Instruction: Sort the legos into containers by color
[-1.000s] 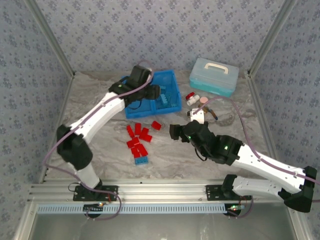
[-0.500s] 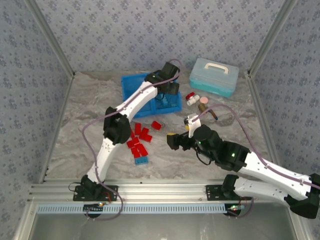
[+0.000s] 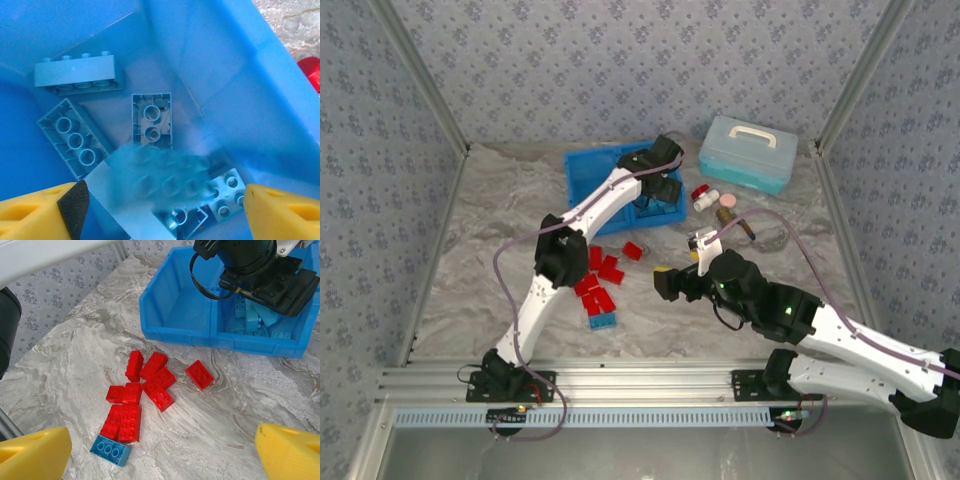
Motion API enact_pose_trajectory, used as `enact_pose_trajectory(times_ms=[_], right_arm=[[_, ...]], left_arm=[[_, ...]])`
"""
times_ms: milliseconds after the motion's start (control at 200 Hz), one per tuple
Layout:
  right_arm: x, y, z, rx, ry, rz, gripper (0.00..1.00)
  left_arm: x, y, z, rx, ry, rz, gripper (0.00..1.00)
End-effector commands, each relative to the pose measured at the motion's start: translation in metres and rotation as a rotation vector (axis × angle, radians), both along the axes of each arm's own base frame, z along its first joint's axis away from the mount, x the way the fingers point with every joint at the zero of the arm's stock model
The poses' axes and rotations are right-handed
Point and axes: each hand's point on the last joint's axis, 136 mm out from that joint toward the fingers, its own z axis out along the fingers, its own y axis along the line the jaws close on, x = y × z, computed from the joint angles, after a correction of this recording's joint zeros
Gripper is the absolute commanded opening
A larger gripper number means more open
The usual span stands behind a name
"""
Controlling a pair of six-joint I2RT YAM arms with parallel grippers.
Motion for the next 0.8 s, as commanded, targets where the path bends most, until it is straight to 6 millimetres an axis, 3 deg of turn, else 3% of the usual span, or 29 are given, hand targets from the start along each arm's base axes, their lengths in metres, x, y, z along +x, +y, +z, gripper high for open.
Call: enact_pose_trajectory(times_ms=[0,130,275,355,515,665,794], right_arm=[[-0.001,-0.003,0.008,0.006,-0.017,-0.004,0.97],[0.000,-0.004,0.009,0.012,-0.019,-0.014,0.97],[0.002,-0.006,0.009,0.007,-0.025,-0.029,0.97],[0.004,-0.006,0.009,0.002,-0.030,-0.036,0.97],[0.004,-0.005,0.011,0.000,-0.041,-0.028,0.97],[0.004,-0.011,0.006,-0.033,-0.035,-0.037,0.97],[0.002,-0.014,0.006,-0.043,-0.049,-0.028,0.97]], left_arm=[[-0.009,-0.011,0.061,-0.117,-0.052,-0.029,0.88],[-0.021,-0.010,0.106,-0.166,-0.100,-0.051,0.89],[-0.050,-0.005,0.163,-0.238,-0.175,-0.084,0.90],[-0.064,0.003,0.179,-0.254,-0.234,-0.081,0.91],[-0.095,0.023,0.170,-0.234,-0.195,-0.061,0.89],[-0.154,0.054,0.163,-0.300,-0.196,-0.059,0.89],[-0.215,0.105,0.131,-0.225,-0.140,-0.039,0.89]])
